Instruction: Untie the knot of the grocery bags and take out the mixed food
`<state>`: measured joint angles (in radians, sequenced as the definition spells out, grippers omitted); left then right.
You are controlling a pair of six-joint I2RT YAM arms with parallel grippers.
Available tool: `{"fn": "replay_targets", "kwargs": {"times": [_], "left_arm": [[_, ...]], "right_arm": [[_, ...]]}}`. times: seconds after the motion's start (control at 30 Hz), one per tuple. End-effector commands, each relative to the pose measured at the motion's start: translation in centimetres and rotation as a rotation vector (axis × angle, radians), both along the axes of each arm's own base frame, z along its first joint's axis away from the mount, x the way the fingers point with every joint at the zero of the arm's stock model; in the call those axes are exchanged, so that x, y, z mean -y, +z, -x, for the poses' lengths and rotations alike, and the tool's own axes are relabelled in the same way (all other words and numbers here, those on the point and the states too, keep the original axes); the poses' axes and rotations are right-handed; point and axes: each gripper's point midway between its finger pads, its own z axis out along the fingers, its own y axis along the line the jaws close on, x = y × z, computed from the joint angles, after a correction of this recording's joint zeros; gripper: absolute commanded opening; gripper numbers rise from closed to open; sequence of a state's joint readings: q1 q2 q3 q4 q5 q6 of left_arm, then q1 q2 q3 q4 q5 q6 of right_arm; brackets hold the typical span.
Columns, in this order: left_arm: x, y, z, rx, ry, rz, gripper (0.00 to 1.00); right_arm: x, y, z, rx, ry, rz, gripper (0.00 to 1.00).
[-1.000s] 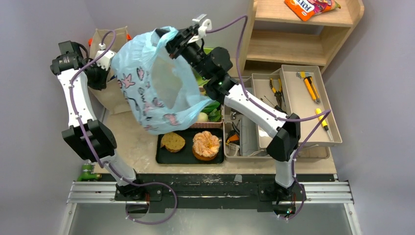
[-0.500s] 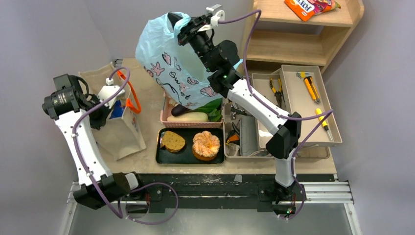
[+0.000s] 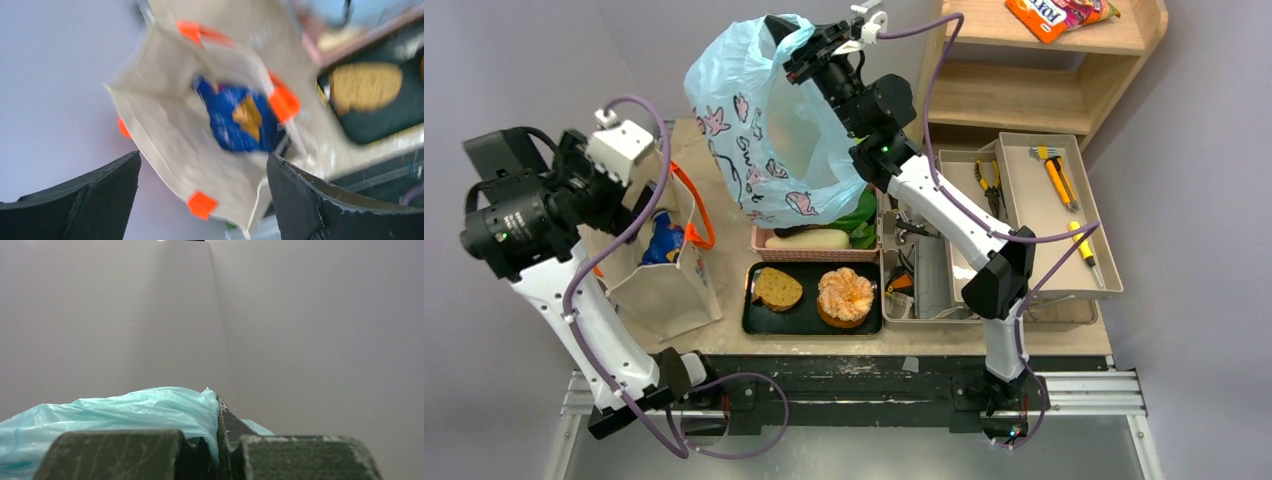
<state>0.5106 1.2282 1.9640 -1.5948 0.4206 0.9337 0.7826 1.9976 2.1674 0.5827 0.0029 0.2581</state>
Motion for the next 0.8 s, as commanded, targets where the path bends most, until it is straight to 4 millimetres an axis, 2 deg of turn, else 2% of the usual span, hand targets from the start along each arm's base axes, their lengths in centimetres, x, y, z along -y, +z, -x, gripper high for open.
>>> {"fn": "replay_targets", "kwargs": {"times": [0.0,0.07,0.13,0.2,0.27,0.43,0.5,0.7,0.77], "left_arm": [[7.0,9.3,-0.7,0.310,-0.122,0.289,0.95],[8.8,12.8,-1.7,0.420,-0.191,0.361,0.96],[11.0,15.3,-2.4,0.491,-0.291,0.415,0.97],[12.9,16.7,-3.0,0.531,-0.389,0.435,1.00],[13.7,17.3,-4.6,0.551,-0.428,0.456,1.00],[12.7,16.8,-9.7,0.578,-0.421,0.371,1.00],[12.4,16.8,-11.3,0.598,-0.424,0.352,1.00],[13.6,14.9,-14.3,0.568,-0.526,0.309,1.00],[14.7,14.3,-14.6,0.549,-0.578,0.341,1.00]], "right_arm": [[-0.1,2.1,2.0,0.052,0.083,-0.022,0.00],[-0.5,1.9,2.3,0.049,0.111,-0.015,0.00],[-0.8,1.8,2.5,0.051,0.137,-0.010,0.00],[-1.2,1.6,3.0,0.060,0.168,0.000,0.00],[-1.6,1.4,3.3,0.062,0.194,0.008,0.00],[-2.2,0.7,4.7,0.070,0.271,0.044,0.00],[-2.8,-0.3,5.5,0.070,0.323,0.072,0.00],[-4.3,-1.6,8.3,0.055,0.519,0.114,0.00],[-4.5,-1.8,9.0,0.060,0.540,0.124,0.00]]}}
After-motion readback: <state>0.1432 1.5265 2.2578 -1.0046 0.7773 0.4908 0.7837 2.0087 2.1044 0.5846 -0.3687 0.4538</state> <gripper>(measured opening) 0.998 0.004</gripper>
